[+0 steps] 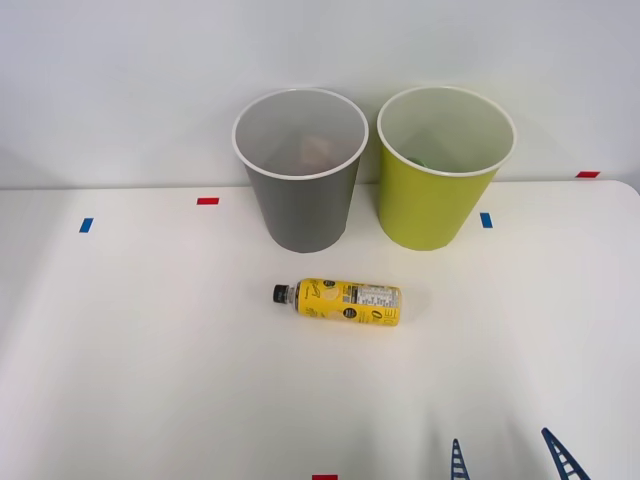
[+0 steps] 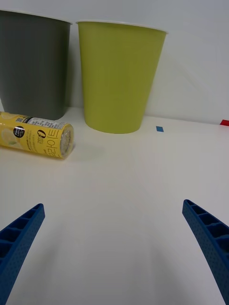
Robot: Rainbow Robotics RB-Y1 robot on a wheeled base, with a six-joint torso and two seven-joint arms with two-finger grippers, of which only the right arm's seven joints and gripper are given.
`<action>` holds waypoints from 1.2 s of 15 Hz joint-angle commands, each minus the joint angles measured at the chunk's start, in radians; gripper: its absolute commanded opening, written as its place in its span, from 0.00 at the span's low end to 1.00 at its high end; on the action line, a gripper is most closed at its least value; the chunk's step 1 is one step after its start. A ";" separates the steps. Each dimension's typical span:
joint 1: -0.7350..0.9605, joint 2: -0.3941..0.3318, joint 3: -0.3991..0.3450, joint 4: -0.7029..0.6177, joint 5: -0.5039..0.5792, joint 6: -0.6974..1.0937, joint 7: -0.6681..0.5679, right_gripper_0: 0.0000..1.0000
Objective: Put cans in the gray bin, plastic bottles in the light green bin
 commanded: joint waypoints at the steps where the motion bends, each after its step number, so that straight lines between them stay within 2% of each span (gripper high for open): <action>1: 0.000 0.000 0.000 0.000 0.000 0.000 0.000 1.00; 18: 0.000 0.000 0.000 0.000 0.000 0.000 0.000 1.00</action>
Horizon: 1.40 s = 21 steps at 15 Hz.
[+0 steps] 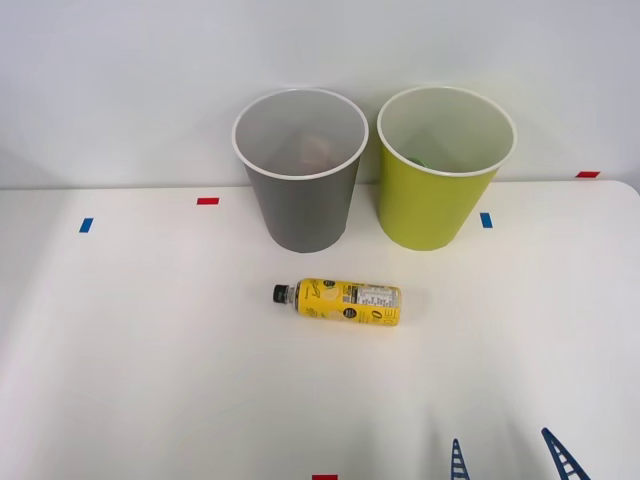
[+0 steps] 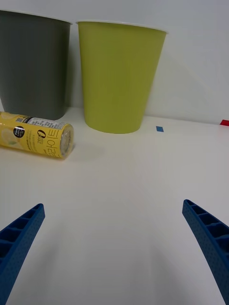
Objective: Put cans in the gray bin, plastic bottles in the light green bin
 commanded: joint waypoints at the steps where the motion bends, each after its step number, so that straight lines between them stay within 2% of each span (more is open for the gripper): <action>1: 0.000 0.000 0.000 0.000 0.000 0.000 0.000 1.00; 21: 0.000 0.000 0.000 0.000 0.000 0.000 0.000 1.00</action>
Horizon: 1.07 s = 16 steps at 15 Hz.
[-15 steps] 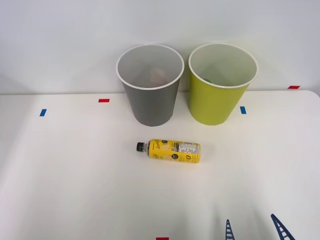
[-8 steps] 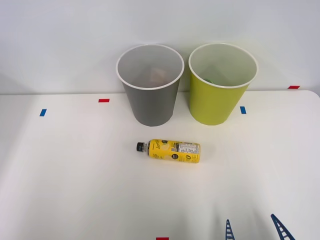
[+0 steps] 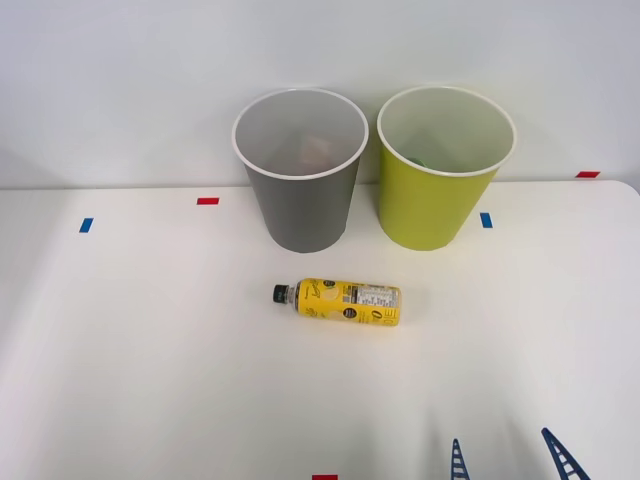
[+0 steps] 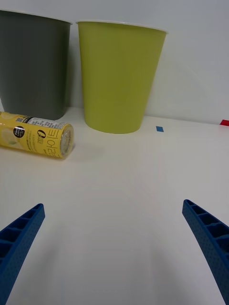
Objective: Put cans in the gray bin, plastic bottles in the light green bin
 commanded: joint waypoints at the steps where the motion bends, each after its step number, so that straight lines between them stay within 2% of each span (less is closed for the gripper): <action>1: 0.000 0.000 0.000 0.000 0.000 0.000 0.000 1.00; 15: 0.000 0.000 0.000 0.000 0.000 0.000 0.000 1.00; 16: -0.017 -0.005 -0.008 0.038 0.000 0.011 0.000 1.00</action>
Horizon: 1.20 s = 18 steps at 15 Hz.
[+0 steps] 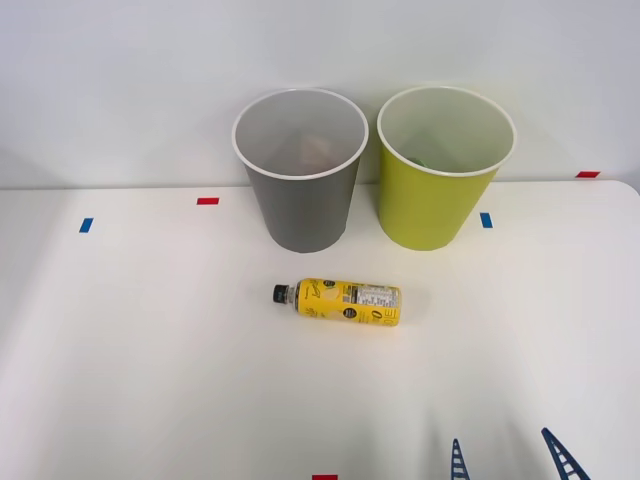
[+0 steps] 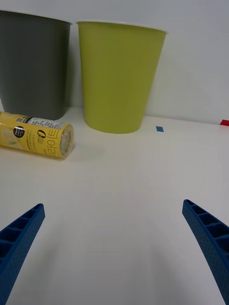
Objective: Put cans in the gray bin, plastic bottles in the light green bin
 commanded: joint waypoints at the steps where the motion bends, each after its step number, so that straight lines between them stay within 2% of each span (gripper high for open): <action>1: -0.025 -0.015 -0.009 0.038 -0.002 -0.002 0.002 1.00; 4: -0.041 -0.081 -0.025 -0.014 -0.005 0.005 -0.006 1.00; 7: -0.060 -0.160 -0.044 -0.141 -0.021 0.181 -0.023 1.00; 11: -0.110 -0.250 -0.051 -0.324 -0.118 0.466 -0.041 1.00; 15: -0.215 -0.382 -0.063 -0.537 -0.239 0.856 -0.055 1.00; 17: -0.304 -0.428 -0.086 -0.617 -0.307 1.065 -0.080 1.00; 18: -0.353 -0.442 -0.086 -0.629 -0.307 1.143 -0.135 1.00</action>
